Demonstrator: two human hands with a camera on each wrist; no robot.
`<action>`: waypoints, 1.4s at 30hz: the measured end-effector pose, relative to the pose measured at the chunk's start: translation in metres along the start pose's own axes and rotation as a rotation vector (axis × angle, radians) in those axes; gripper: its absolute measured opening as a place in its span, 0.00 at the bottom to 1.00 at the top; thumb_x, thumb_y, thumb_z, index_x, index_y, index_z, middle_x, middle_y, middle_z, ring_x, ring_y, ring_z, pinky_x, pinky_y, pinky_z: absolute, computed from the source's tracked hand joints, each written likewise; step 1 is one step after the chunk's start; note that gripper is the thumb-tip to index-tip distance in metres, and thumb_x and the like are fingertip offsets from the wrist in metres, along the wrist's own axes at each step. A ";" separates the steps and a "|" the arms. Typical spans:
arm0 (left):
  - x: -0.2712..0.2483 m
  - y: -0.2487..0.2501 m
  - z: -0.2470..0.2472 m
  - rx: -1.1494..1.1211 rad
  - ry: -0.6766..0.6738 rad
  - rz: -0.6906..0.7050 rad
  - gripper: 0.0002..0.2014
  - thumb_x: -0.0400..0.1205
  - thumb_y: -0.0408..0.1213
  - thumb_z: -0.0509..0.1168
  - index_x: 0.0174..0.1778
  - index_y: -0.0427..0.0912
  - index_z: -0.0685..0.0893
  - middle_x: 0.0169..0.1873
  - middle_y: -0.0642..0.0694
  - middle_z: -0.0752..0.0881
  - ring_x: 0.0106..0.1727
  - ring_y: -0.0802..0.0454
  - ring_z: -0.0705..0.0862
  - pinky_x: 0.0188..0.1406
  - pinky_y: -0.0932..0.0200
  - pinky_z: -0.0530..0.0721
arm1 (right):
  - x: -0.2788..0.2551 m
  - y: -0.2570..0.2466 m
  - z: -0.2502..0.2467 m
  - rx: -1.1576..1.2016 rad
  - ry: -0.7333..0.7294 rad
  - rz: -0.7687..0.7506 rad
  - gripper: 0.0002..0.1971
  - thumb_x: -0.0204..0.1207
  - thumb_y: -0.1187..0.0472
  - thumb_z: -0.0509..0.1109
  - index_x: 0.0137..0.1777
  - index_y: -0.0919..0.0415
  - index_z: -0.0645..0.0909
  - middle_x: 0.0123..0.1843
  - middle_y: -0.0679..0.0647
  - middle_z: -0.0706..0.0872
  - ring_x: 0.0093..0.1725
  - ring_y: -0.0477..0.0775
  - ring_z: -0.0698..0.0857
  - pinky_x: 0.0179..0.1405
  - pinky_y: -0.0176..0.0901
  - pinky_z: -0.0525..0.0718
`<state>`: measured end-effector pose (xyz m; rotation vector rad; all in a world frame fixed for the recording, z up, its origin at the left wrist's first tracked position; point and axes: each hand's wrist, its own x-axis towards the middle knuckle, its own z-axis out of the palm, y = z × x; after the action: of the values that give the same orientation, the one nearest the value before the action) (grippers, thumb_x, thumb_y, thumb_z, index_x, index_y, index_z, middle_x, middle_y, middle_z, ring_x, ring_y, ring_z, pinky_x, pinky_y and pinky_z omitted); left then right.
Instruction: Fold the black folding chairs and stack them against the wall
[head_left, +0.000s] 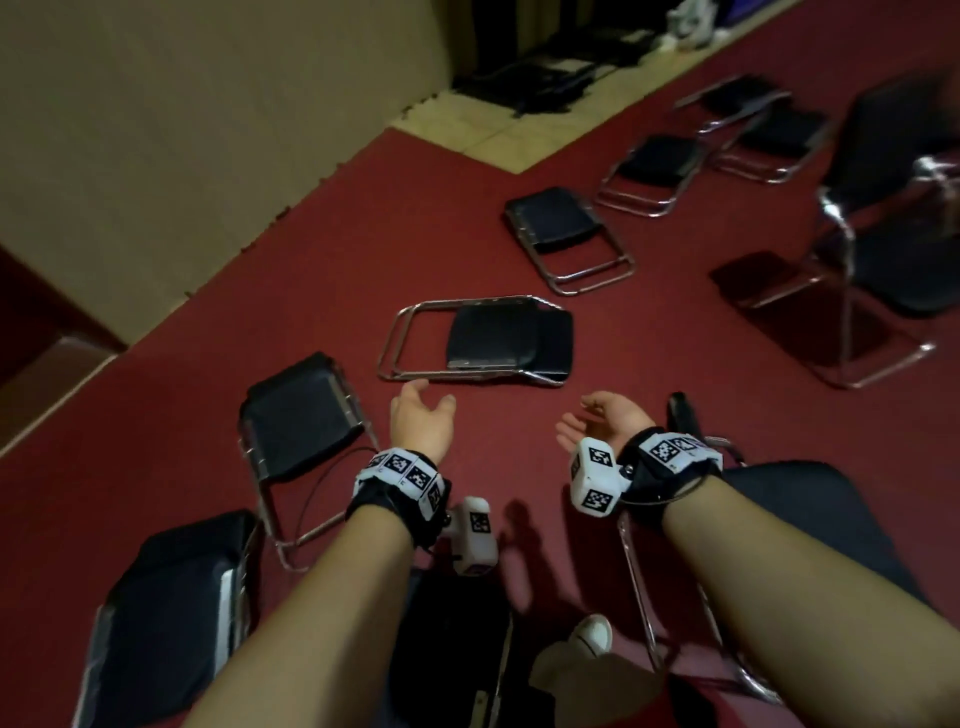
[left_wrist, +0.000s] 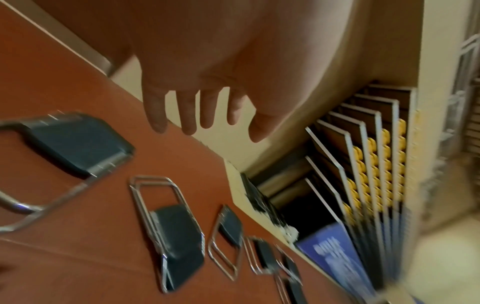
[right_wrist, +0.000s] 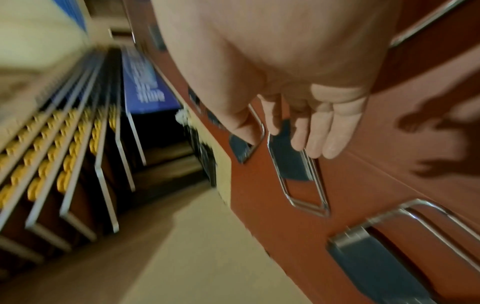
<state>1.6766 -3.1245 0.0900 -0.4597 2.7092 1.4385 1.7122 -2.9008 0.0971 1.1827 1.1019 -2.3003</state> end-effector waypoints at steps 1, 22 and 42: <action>0.007 0.011 0.013 0.011 -0.031 0.018 0.23 0.83 0.42 0.69 0.73 0.42 0.77 0.69 0.39 0.79 0.70 0.40 0.79 0.73 0.50 0.75 | 0.004 -0.010 -0.011 0.029 0.024 -0.005 0.10 0.85 0.60 0.59 0.42 0.62 0.70 0.39 0.58 0.74 0.41 0.58 0.79 0.41 0.51 0.78; 0.059 0.205 0.260 0.199 -0.649 0.382 0.13 0.82 0.36 0.70 0.63 0.40 0.85 0.58 0.42 0.87 0.55 0.46 0.85 0.56 0.58 0.78 | 0.017 -0.162 -0.167 0.617 0.322 -0.249 0.06 0.83 0.63 0.61 0.51 0.66 0.74 0.48 0.61 0.82 0.44 0.60 0.85 0.45 0.54 0.83; 0.175 0.325 0.440 0.396 -1.244 0.818 0.12 0.81 0.32 0.70 0.61 0.37 0.87 0.55 0.41 0.88 0.55 0.45 0.84 0.53 0.62 0.76 | 0.084 -0.220 -0.151 1.198 0.701 -0.541 0.07 0.84 0.62 0.60 0.45 0.63 0.74 0.44 0.60 0.81 0.40 0.61 0.84 0.38 0.54 0.84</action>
<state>1.3743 -2.6362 0.0706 1.2390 1.9419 0.6885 1.6145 -2.6385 0.0834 2.4800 -0.0051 -3.1705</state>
